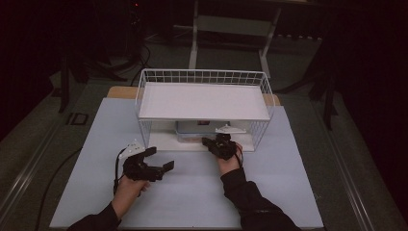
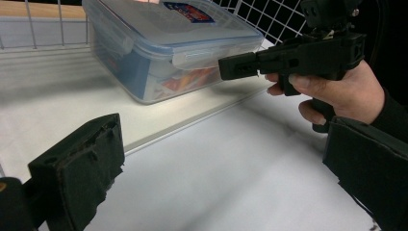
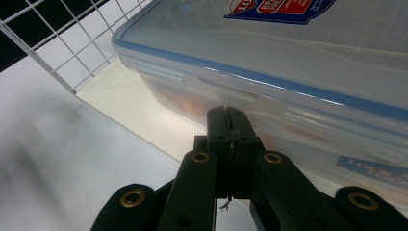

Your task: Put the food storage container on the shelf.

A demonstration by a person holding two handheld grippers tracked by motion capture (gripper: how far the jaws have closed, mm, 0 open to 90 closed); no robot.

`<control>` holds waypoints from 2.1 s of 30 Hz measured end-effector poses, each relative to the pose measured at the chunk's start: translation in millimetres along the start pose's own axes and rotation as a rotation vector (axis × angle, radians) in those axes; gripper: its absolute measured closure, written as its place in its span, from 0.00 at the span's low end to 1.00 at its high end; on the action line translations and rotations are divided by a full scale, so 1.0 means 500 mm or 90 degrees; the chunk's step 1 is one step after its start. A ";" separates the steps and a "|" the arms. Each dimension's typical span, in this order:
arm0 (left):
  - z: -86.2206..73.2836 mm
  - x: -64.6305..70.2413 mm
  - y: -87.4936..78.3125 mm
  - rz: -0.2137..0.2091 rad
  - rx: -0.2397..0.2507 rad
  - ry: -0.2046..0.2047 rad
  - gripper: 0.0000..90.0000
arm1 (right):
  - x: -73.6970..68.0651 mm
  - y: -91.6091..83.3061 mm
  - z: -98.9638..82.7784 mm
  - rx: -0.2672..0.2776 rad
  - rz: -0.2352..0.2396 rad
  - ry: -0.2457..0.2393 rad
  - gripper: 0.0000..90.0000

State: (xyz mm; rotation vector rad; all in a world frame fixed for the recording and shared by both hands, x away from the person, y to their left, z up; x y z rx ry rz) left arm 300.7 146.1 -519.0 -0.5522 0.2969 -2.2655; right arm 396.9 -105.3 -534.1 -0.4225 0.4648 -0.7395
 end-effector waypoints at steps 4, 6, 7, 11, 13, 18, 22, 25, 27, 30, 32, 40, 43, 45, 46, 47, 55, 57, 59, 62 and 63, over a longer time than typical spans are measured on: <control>-0.001 0.000 0.002 -0.001 -0.003 0.001 0.01 | -0.003 0.003 0.000 -0.001 0.004 -0.003 0.99; 0.000 0.001 0.001 -0.003 -0.002 0.000 0.01 | -0.007 0.000 0.000 0.000 0.002 -0.006 0.97; 0.001 0.002 0.000 -0.003 -0.001 0.001 0.01 | -0.010 -0.002 0.000 -0.001 0.005 -0.009 0.95; 0.007 0.006 -0.007 -0.004 0.001 0.008 0.01 | -0.032 -0.020 -0.004 0.001 0.024 -0.025 0.78; 0.013 0.010 -0.013 -0.007 0.006 0.013 0.01 | -0.040 -0.032 -0.006 0.010 0.032 -0.030 0.65; 0.017 0.021 -0.027 -0.016 0.011 0.027 0.01 | -0.058 -0.073 -0.017 0.031 0.071 -0.037 0.30; 0.011 0.031 -0.027 -0.023 0.000 0.039 0.01 | -0.067 -0.105 -0.031 0.052 0.096 -0.034 0.20; 0.009 0.035 -0.029 -0.029 -0.002 0.043 0.01 | -0.067 -0.117 -0.038 0.048 0.091 -0.036 0.20; 0.008 0.038 -0.032 -0.032 -0.003 0.044 0.01 | -0.068 -0.130 -0.044 0.052 0.092 -0.034 0.20; 0.005 0.038 -0.038 -0.036 -0.003 0.046 0.01 | -0.066 -0.154 -0.056 0.060 0.085 -0.035 0.20; 0.004 0.037 -0.040 -0.038 -0.005 0.049 0.01 | -0.065 -0.159 -0.059 0.061 0.085 -0.034 0.20; -0.006 0.036 -0.054 -0.042 -0.010 0.058 0.01 | -0.063 -0.218 -0.089 0.073 0.070 -0.046 0.20; -0.010 0.037 -0.057 -0.043 -0.013 0.058 0.01 | -0.063 -0.235 -0.103 0.072 0.067 -0.046 0.20; -0.013 0.038 -0.059 -0.044 -0.017 0.062 0.01 | -0.062 -0.249 -0.111 0.075 0.057 -0.046 0.22; -0.015 0.039 -0.060 -0.045 -0.018 0.061 0.01 | -0.061 -0.256 -0.113 0.079 0.056 -0.044 0.22; -0.016 0.039 -0.061 -0.045 -0.020 0.063 0.01 | -0.060 -0.263 -0.115 0.078 0.056 -0.040 0.22; -0.034 0.042 -0.059 -0.044 -0.034 0.066 0.01 | -0.046 -0.304 -0.148 0.071 0.025 -0.042 0.22; -0.034 0.044 -0.058 -0.044 -0.035 0.068 0.01 | -0.041 -0.311 -0.155 0.066 0.019 -0.040 0.22; -0.034 0.045 -0.058 -0.044 -0.034 0.070 0.01 | -0.037 -0.316 -0.161 0.063 0.014 -0.037 0.22; -0.035 0.046 -0.057 -0.045 -0.035 0.069 0.01 | -0.035 -0.322 -0.163 0.065 0.008 -0.040 0.22; -0.036 0.045 -0.056 -0.045 -0.036 0.070 0.01 | -0.035 -0.322 -0.162 0.066 0.008 -0.042 0.22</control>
Point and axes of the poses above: each handheld gripper's, and its own axes: y roughly forward along the jaws, z roughly out of its top, x roughly to its right, the point moved 3 cm from there along y, roughly forward along the jaws, and after that the axes turned 2 degrees about z, right-handed, at the moved point
